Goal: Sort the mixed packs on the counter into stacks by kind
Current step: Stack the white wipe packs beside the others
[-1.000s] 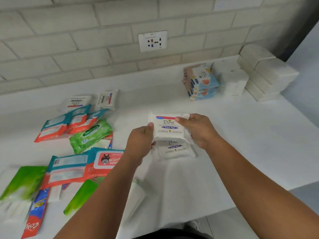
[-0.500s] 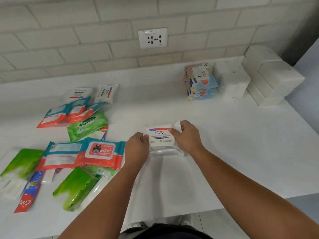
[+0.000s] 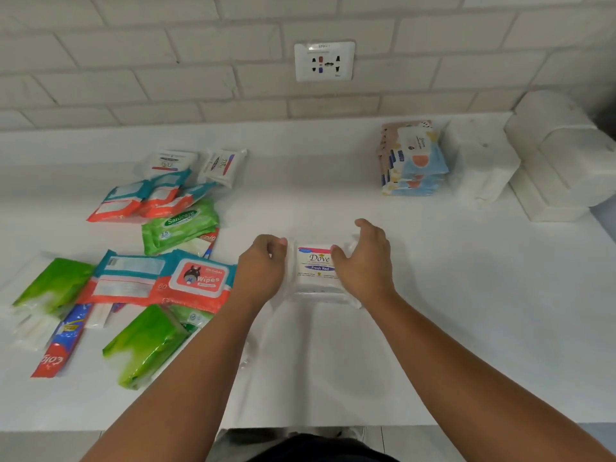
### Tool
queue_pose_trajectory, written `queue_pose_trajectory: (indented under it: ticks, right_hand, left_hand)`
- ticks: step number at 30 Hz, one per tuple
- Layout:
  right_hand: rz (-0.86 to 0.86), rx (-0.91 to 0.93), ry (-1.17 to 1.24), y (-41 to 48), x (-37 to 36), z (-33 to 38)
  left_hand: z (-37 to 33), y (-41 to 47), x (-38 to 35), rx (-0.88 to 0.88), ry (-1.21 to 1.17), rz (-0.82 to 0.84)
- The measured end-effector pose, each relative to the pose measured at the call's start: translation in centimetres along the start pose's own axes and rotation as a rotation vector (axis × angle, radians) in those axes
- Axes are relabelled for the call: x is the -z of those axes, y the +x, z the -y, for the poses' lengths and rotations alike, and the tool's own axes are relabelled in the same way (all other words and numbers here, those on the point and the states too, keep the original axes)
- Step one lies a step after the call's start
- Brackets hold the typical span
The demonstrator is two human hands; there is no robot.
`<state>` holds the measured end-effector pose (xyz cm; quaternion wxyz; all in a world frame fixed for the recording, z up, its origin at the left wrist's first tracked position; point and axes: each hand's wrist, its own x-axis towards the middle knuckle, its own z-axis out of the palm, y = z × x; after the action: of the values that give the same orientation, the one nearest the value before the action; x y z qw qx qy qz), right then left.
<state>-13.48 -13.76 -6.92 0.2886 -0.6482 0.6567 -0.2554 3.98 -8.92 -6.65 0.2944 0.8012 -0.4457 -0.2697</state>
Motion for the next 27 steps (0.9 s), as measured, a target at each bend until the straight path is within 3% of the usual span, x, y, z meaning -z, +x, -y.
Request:
queue_pose_trajectory:
  ticks: [3, 7, 13, 20, 27]
  right_hand:
    - [-0.095, 0.251, -0.097, 0.0, -1.4, 3.0]
    - [0.024, 0.293, 0.010, 0.9, -4.3, 7.8]
    - [0.187, 0.103, 0.174, 4.3, -10.3, 14.3]
    - [0.233, -0.167, 0.308, 10.5, -17.0, 18.4]
    - [0.213, -0.447, 0.540, 13.1, -22.0, 20.4]
  left_hand:
    - [-0.3, 1.8, 2.5, -0.112, 0.044, -0.071]
    - [0.3, 5.2, 6.6, -0.209, 0.103, -0.091]
    - [2.9, 12.6, 12.6, -0.280, 0.208, -0.083]
    - [5.1, 22.5, 16.1, -0.422, 0.325, -0.068]
    - [5.7, 30.1, 14.8, -0.409, 0.492, 0.131]
